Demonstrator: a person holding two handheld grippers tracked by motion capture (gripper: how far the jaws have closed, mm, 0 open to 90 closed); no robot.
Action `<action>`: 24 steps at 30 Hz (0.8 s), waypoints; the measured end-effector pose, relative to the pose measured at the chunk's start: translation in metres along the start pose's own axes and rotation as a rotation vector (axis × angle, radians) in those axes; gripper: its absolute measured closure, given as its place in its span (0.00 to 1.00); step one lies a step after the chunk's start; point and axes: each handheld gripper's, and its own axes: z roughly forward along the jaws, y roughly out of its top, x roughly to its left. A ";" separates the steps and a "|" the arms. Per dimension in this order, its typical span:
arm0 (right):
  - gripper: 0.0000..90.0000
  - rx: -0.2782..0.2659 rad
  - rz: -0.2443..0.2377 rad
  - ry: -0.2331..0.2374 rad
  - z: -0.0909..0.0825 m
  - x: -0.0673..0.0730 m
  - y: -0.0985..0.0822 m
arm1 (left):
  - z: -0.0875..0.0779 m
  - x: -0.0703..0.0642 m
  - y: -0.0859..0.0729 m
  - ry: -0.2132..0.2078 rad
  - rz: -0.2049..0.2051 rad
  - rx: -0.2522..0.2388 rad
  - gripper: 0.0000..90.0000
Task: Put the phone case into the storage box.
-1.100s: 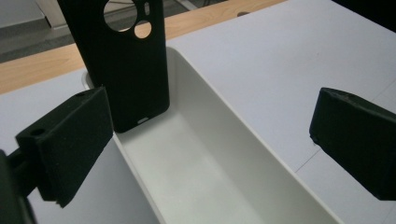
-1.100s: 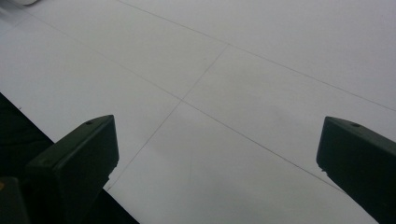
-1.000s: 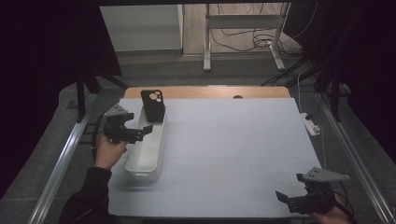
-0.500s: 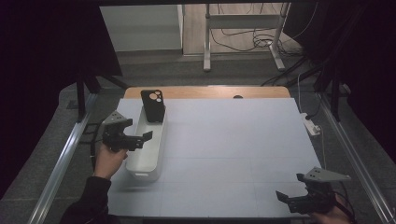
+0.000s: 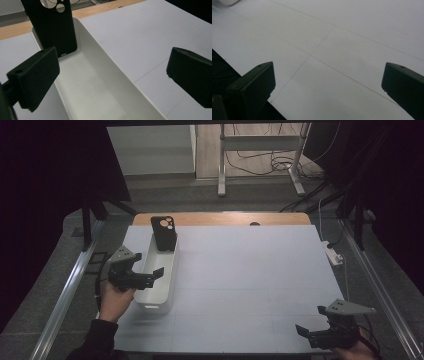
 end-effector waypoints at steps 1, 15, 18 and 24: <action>0.00 0.000 0.000 0.001 0.000 0.000 0.000 | 0.000 -0.001 -0.001 0.001 0.003 0.001 0.00; 0.00 -0.006 0.007 0.003 0.000 -0.001 0.000 | -0.011 -0.019 -0.012 -0.017 0.024 0.009 0.00; 0.00 -0.005 0.008 0.005 0.000 -0.001 0.000 | -0.013 -0.021 -0.015 -0.013 0.031 0.005 0.00; 0.00 -0.010 0.003 -0.007 -0.001 0.000 0.000 | -0.019 -0.027 -0.019 -0.015 0.037 -0.010 0.00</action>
